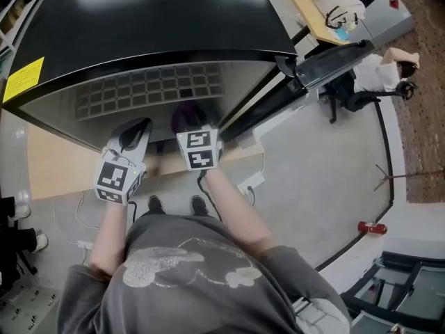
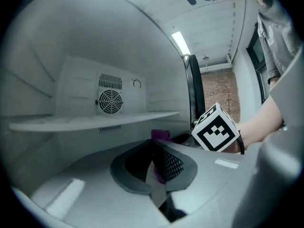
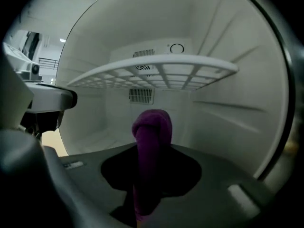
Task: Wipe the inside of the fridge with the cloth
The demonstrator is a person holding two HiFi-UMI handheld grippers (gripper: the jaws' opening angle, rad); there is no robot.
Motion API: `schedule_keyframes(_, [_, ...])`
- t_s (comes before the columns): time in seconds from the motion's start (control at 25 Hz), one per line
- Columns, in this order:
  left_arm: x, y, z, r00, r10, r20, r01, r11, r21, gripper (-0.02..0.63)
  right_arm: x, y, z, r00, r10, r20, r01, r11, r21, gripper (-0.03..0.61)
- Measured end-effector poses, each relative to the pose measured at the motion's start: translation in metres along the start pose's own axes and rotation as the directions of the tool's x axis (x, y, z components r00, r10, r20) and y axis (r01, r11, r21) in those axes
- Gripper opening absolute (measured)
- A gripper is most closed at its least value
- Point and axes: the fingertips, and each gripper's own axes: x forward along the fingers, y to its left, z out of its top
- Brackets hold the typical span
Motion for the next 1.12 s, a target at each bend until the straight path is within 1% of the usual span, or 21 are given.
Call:
schedule_keyframes(0.08, [0.006, -0.003, 0.009, 1.000, 0.002, 0.014, -0.003, 1.000, 0.013, 0.018, -0.003, -0.007, 0.007, 1.000, -0.016, 0.008, 0.016, 1.000, 0.024, 0.080])
schedule_keyframes(0.2, [0.007, -0.006, 0.014, 1.000, 0.011, 0.024, -0.011, 1.000, 0.011, 0.018, -0.011, -0.012, 0.006, 1.000, -0.027, 0.011, 0.026, 0.999, 0.048, 0.080])
schedule_keyframes(0.36, [-0.002, -0.014, 0.009, 1.000, 0.026, 0.016, -0.025, 1.000, -0.017, 0.018, -0.031, -0.017, -0.011, 0.999, -0.037, 0.014, 0.036, 0.998, 0.060, 0.080])
schedule_keyframes(0.48, [-0.009, -0.023, 0.003, 0.999, 0.040, 0.001, -0.040, 0.999, -0.029, 0.018, -0.053, -0.014, -0.018, 1.000, -0.017, 0.023, 0.015, 0.998, 0.067, 0.080])
schedule_keyframes(0.6, [-0.017, -0.034, 0.002, 0.998, 0.058, -0.005, -0.058, 0.998, -0.034, 0.018, -0.076, -0.007, -0.023, 0.999, 0.024, 0.033, -0.027, 0.997, 0.071, 0.080])
schedule_keyframes(0.72, [-0.023, -0.050, 0.003, 0.997, 0.080, -0.008, -0.080, 0.996, -0.044, 0.018, -0.099, 0.001, -0.033, 0.996, 0.089, 0.033, -0.091, 0.992, 0.084, 0.080])
schedule_keyframes(0.84, [-0.027, -0.063, 0.009, 0.994, 0.111, 0.004, -0.111, 0.993, -0.048, 0.018, -0.114, 0.004, -0.039, 0.990, 0.139, 0.040, -0.142, 0.986, 0.085, 0.080])
schedule_keyframes(1.0, [-0.036, -0.082, 0.018, 0.986, 0.169, 0.005, -0.168, 0.985, -0.046, 0.018, -0.122, 0.009, -0.047, 0.976, 0.215, 0.034, -0.217, 0.973, 0.076, 0.080])
schedule_keyframes(1.12, [-0.036, -0.106, 0.027, 0.982, 0.189, 0.001, -0.189, 0.979, -0.074, 0.018, -0.129, 0.005, -0.055, 0.961, 0.273, 0.035, -0.275, 0.958, 0.083, 0.080])
